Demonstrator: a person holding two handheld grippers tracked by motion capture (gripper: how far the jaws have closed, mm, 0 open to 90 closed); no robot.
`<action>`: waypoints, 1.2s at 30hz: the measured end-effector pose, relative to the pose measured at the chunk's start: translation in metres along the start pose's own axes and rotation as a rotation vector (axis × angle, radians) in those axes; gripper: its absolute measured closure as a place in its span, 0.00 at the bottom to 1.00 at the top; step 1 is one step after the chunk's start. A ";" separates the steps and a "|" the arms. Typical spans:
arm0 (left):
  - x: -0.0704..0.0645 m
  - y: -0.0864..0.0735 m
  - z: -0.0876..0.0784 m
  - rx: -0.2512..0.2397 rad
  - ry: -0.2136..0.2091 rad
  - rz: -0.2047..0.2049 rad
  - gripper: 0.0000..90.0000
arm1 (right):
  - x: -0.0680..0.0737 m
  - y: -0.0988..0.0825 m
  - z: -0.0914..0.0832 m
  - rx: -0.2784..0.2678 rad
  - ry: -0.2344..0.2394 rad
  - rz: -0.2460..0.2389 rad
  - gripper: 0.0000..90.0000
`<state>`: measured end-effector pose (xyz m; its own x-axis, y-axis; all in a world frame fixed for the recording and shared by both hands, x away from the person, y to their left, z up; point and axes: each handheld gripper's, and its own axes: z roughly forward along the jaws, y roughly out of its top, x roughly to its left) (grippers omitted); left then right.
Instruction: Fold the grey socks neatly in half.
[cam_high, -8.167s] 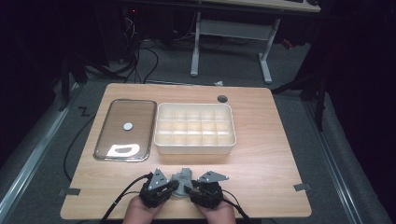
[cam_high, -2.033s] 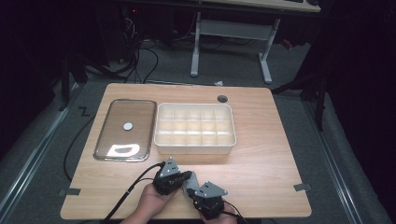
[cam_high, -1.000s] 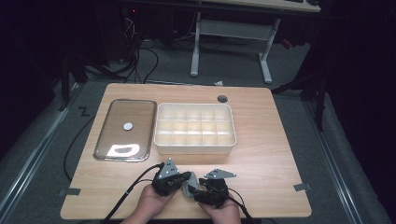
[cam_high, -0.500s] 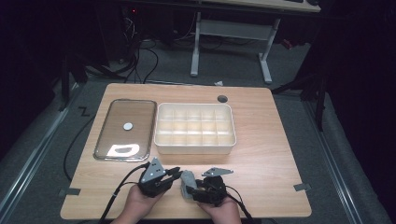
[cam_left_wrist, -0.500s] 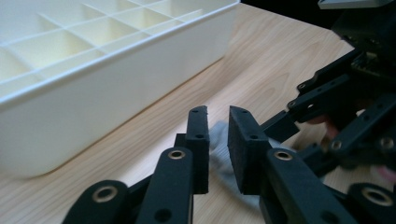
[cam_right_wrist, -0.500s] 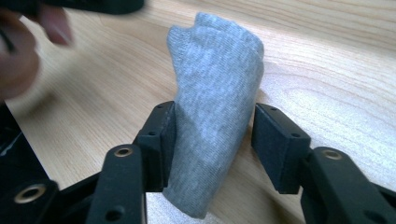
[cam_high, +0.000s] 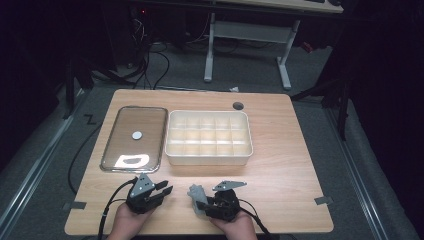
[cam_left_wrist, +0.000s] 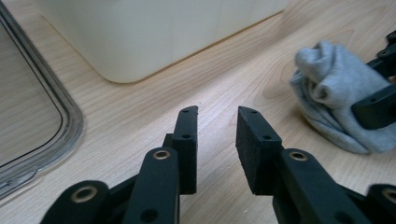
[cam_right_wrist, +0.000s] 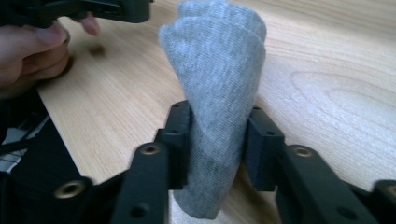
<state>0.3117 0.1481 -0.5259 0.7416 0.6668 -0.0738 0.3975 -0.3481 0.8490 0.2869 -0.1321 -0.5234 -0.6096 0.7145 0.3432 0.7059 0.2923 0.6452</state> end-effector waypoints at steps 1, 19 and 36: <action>0.000 0.000 0.000 0.001 0.008 0.006 0.76 | 0.001 0.000 0.000 -0.004 -0.005 -0.013 0.77; -0.001 0.000 -0.002 -0.027 0.011 -0.007 0.65 | -0.007 0.010 -0.028 -0.039 -0.195 -0.087 0.78; -0.001 0.002 0.000 -0.028 0.001 -0.003 0.61 | -0.030 0.009 -0.051 0.034 -0.334 -0.127 0.78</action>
<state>0.3116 0.1466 -0.5244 0.7399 0.6684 -0.0764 0.3845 -0.3269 0.8633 0.2932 -0.1833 -0.4929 -0.5455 0.8380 0.0159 0.6469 0.4088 0.6438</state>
